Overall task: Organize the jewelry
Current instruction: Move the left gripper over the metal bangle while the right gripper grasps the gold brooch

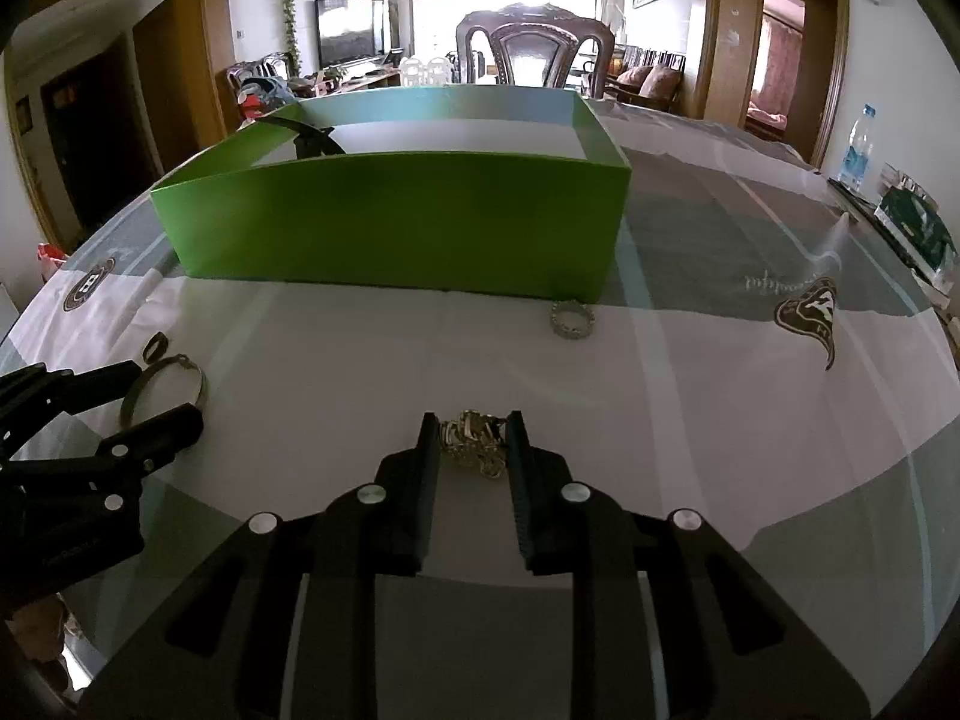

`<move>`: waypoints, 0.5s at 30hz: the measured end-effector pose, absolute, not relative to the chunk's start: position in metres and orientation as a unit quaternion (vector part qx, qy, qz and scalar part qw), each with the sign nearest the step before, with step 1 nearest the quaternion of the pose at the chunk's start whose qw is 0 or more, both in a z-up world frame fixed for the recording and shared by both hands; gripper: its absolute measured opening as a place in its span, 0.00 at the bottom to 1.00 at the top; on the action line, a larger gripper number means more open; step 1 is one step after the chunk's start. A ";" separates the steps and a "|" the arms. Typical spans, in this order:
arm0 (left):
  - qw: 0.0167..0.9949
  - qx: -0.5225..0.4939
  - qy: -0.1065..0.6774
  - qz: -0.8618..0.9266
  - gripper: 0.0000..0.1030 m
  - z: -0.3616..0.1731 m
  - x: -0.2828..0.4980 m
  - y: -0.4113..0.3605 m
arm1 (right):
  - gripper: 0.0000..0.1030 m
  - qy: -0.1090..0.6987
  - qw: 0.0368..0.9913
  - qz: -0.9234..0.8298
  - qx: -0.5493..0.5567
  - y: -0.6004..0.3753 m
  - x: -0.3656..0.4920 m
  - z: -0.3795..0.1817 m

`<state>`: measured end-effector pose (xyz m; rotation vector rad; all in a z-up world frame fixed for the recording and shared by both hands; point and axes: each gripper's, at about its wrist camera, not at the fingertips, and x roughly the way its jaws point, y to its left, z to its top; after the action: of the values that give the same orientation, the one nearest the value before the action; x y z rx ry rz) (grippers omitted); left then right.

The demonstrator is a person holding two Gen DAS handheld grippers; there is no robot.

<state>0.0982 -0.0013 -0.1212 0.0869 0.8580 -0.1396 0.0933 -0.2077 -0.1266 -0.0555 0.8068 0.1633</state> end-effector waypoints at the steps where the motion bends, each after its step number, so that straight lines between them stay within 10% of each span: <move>1: 0.907 0.043 0.414 -0.068 0.61 -0.122 0.098 -0.001 | 0.22 0.392 0.916 0.080 -0.027 -0.208 0.093 -0.127; 15: 0.913 0.042 0.400 -0.062 0.61 -0.122 0.098 0.003 | 0.22 0.393 0.915 0.082 -0.026 -0.208 0.095 -0.127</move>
<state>0.0985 0.0035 -0.1224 0.0869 0.8239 -0.1275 0.0953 -0.2084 -0.1268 -0.0533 0.8098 0.1691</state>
